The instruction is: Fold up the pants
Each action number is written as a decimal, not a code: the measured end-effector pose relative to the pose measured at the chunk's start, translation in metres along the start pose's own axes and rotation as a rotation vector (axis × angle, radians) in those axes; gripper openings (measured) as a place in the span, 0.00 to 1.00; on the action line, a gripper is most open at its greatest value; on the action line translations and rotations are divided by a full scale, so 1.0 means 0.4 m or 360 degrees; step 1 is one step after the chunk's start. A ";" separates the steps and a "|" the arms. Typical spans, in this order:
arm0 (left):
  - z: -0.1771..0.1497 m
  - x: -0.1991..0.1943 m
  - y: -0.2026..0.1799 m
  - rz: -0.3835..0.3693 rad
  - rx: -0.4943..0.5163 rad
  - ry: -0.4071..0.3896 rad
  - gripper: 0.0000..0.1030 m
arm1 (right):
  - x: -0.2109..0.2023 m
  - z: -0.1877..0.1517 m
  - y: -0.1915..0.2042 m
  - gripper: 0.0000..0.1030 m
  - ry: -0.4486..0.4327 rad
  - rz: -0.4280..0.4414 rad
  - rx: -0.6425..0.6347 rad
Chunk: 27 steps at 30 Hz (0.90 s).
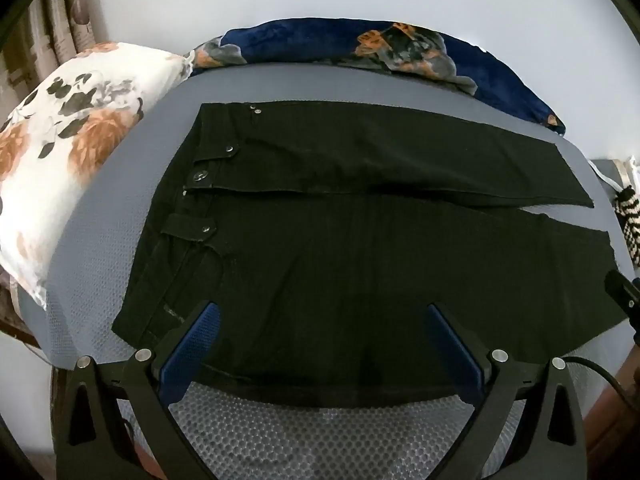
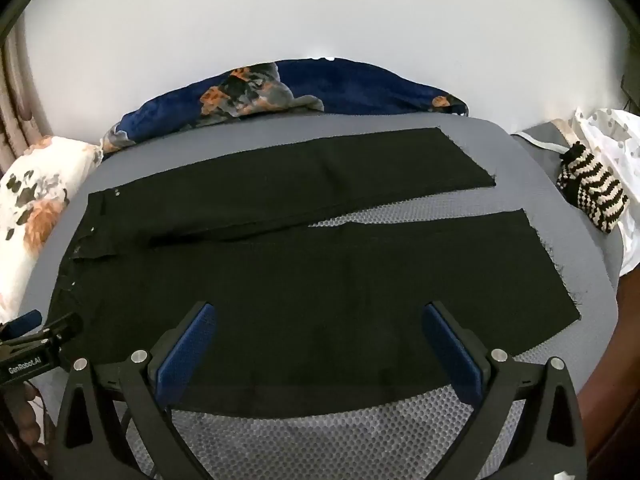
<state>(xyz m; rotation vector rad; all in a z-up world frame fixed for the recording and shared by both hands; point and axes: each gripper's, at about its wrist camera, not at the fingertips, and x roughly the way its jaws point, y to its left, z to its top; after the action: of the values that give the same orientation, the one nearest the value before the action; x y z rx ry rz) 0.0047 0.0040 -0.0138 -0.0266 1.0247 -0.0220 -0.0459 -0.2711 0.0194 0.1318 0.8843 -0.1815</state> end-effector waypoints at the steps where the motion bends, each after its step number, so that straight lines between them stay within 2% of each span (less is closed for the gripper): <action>1: 0.001 0.000 -0.001 0.0001 -0.0001 0.0001 0.98 | -0.001 0.001 -0.001 0.99 0.0003 0.0008 0.0001; 27: -0.005 0.009 -0.002 0.0014 0.0003 -0.0007 0.98 | 0.003 0.007 -0.016 0.99 -0.0015 -0.0002 0.0029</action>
<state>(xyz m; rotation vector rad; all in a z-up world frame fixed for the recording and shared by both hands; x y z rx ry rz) 0.0050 0.0032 -0.0179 -0.0201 1.0203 -0.0149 -0.0445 -0.2781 0.0201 0.1475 0.8737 -0.1910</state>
